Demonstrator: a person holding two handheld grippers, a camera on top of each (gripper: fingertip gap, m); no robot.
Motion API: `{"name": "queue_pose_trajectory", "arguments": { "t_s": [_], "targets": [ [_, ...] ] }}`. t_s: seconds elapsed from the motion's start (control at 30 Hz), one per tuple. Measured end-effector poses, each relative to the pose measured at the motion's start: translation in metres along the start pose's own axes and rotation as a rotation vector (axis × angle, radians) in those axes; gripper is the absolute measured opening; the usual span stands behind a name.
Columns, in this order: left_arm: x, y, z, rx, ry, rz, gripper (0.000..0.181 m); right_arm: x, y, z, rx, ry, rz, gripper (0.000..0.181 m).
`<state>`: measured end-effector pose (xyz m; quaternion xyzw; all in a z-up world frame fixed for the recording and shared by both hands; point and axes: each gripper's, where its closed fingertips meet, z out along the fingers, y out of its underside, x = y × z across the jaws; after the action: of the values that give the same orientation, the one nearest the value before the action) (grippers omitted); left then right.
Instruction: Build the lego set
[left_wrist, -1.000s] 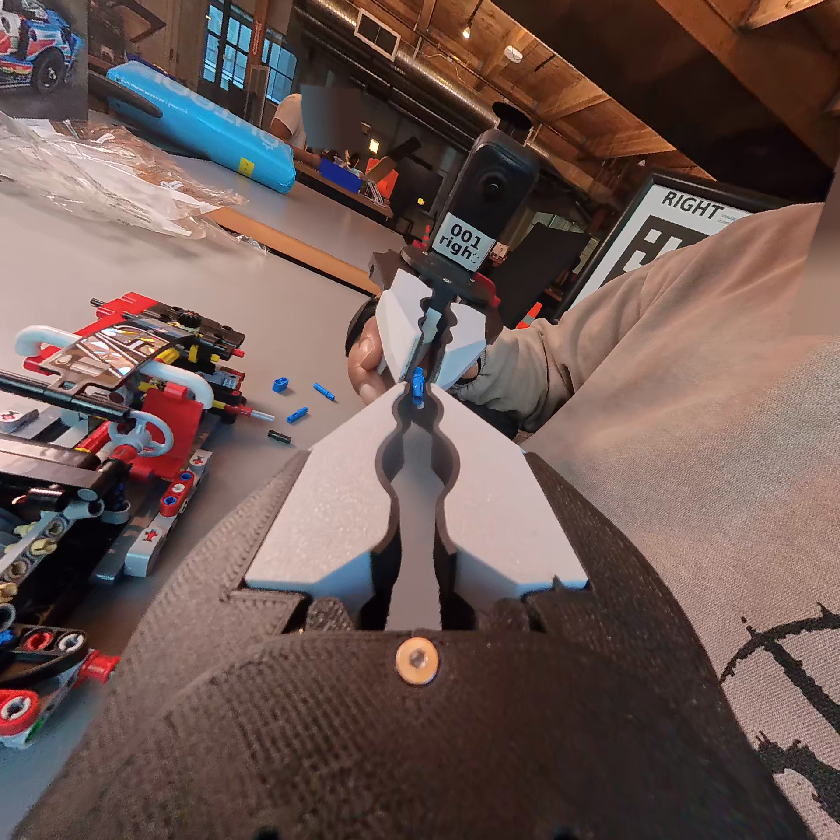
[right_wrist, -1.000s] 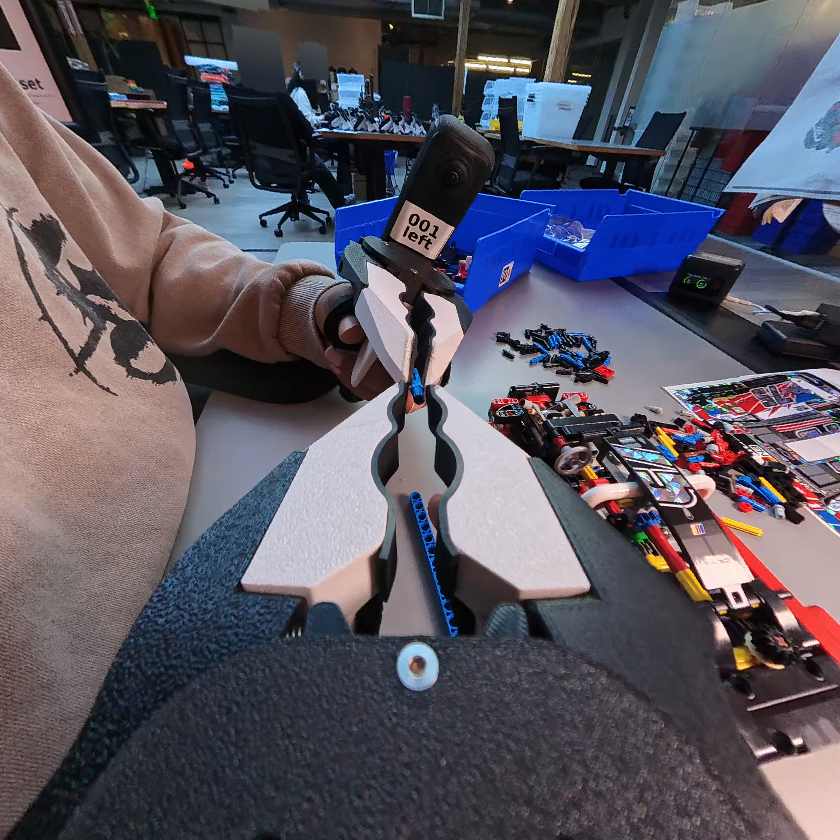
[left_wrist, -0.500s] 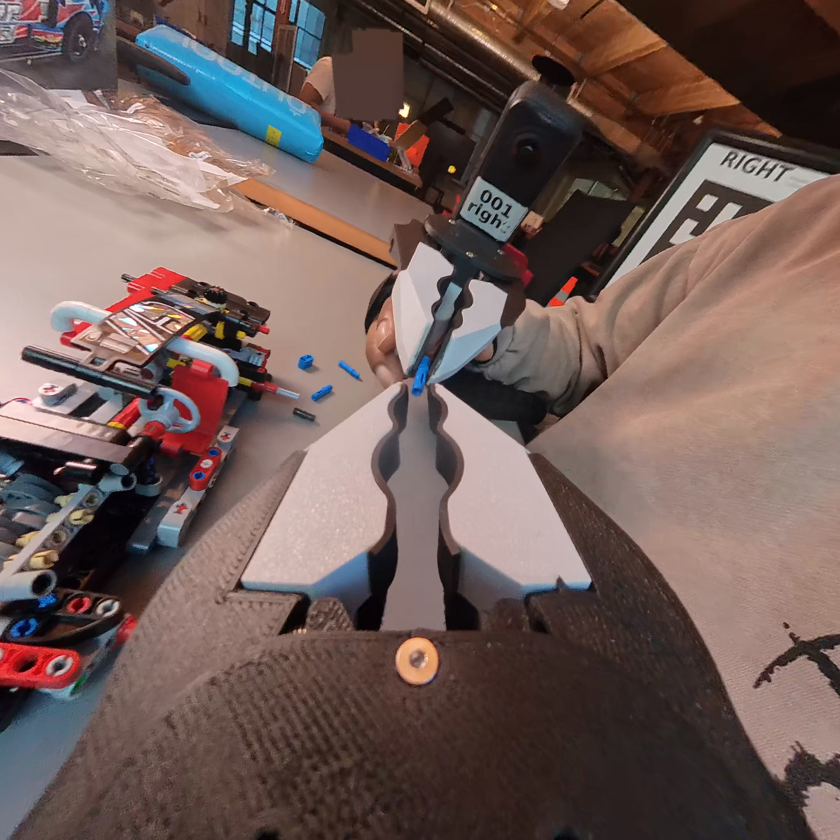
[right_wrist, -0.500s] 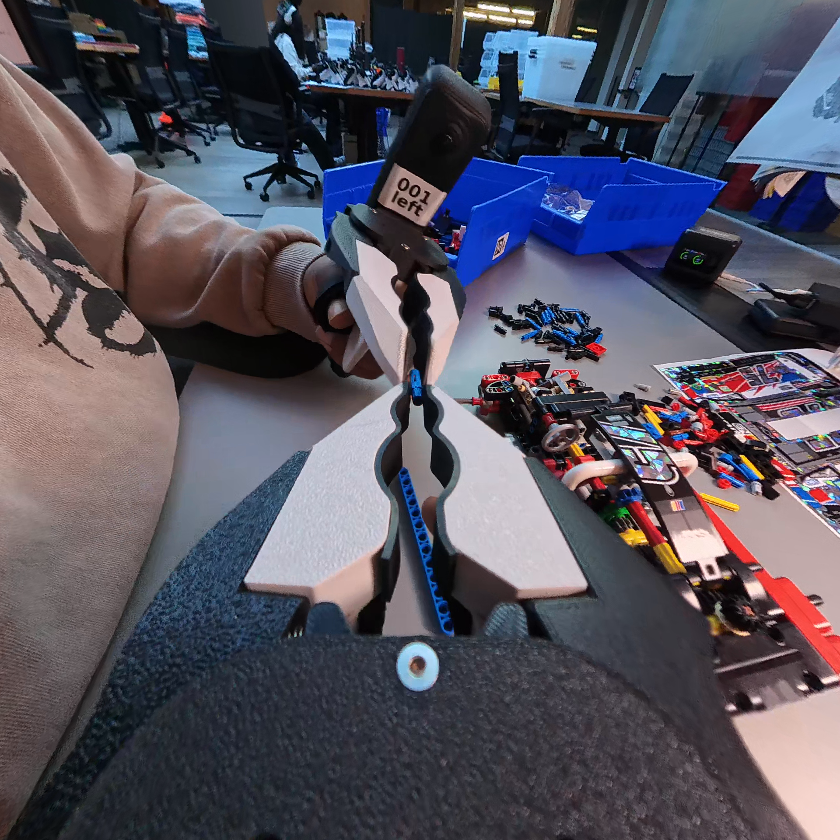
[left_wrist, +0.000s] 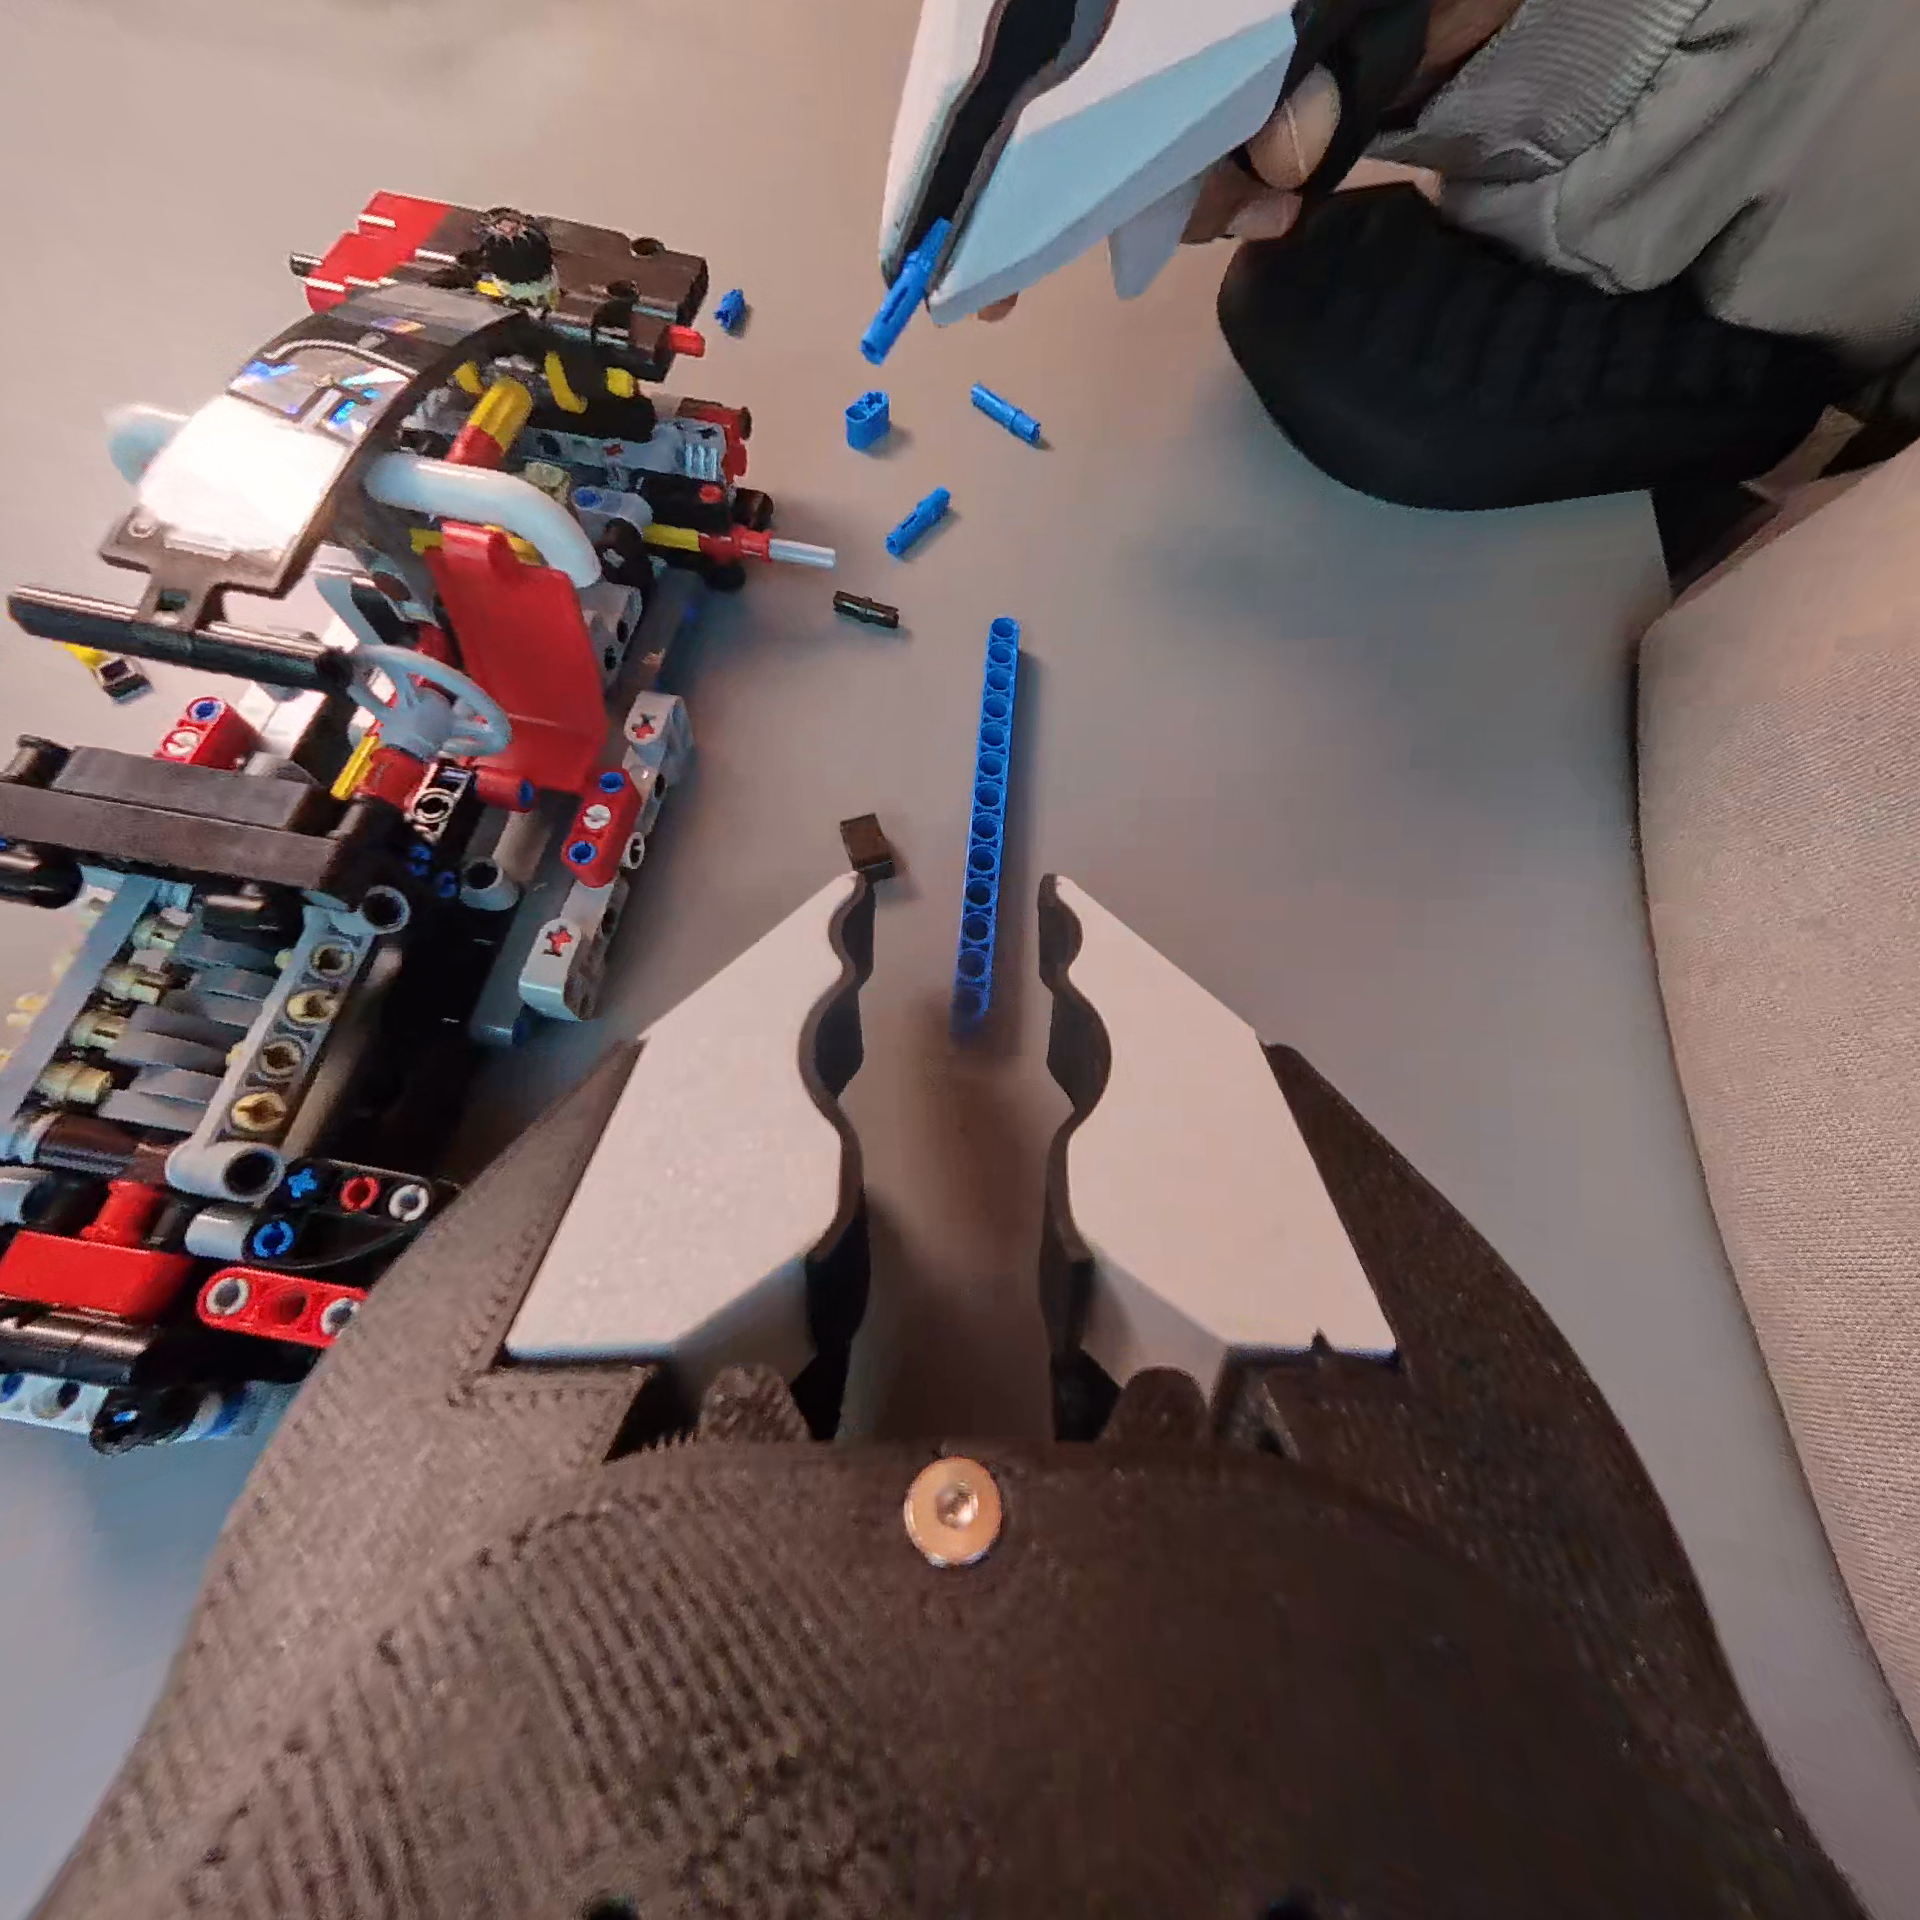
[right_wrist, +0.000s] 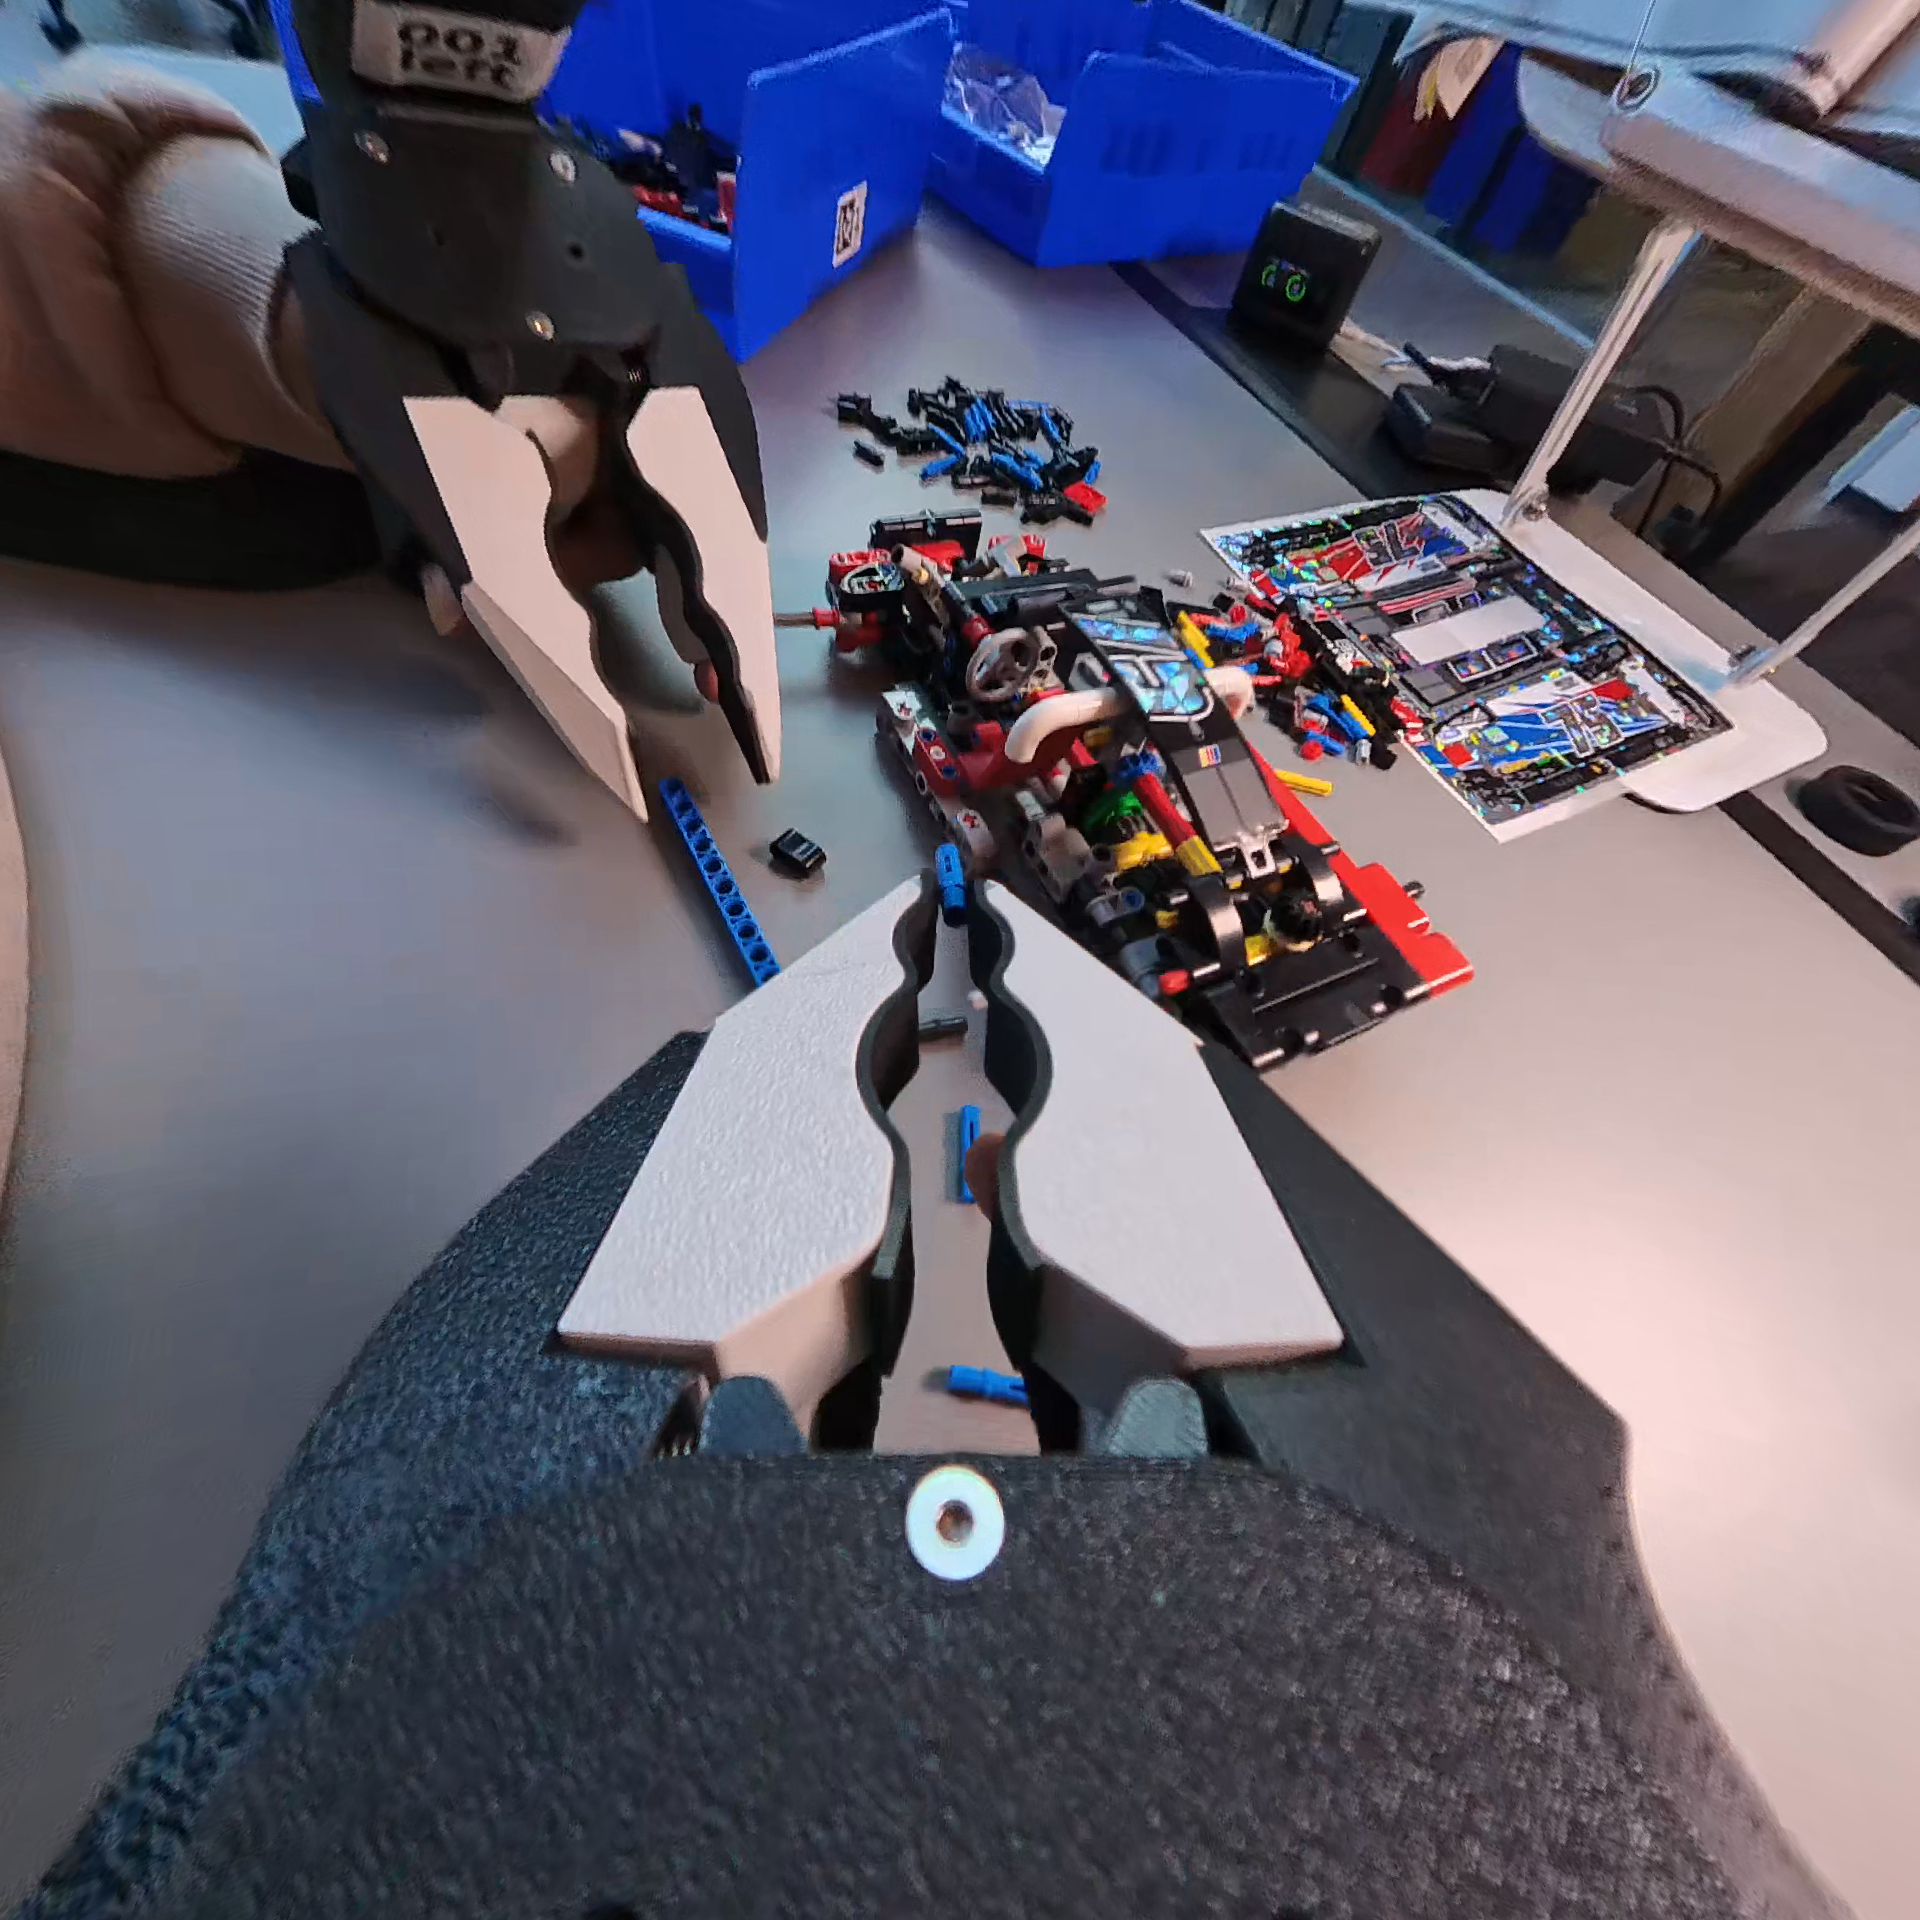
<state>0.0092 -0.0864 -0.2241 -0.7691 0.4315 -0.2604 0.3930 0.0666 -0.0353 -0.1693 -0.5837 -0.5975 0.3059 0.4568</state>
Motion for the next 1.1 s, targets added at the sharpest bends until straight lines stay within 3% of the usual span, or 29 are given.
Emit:
{"name": "queue_pose_trajectory", "arguments": {
  "t_s": [0.17,0.3,0.37,0.6,0.8,1.1],
  "targets": [
    [0.0,0.01,0.008,-0.085,-0.032,0.061,0.029,-0.004,0.008,0.003,-0.019,0.013,-0.007,0.002],
    [-0.003,0.012,0.01,-0.115,-0.086,0.146,0.007,-0.003,0.002,0.006,-0.001,0.013,-0.012,0.002],
    [-0.003,0.013,0.009,-0.12,-0.092,0.17,0.006,-0.004,0.003,0.008,-0.005,0.01,-0.018,0.003],
    [-0.001,0.001,-0.001,-0.033,-0.002,-0.046,0.005,-0.005,0.004,0.007,-0.014,0.023,-0.027,0.003],
    [0.001,0.005,-0.001,-0.05,0.028,-0.11,0.005,-0.025,0.023,0.012,-0.142,-0.073,-0.057,0.002],
    [0.009,0.013,0.003,-0.104,0.018,0.011,0.005,-0.034,0.047,0.018,-0.306,-0.13,-0.101,0.003]
  ]
}}
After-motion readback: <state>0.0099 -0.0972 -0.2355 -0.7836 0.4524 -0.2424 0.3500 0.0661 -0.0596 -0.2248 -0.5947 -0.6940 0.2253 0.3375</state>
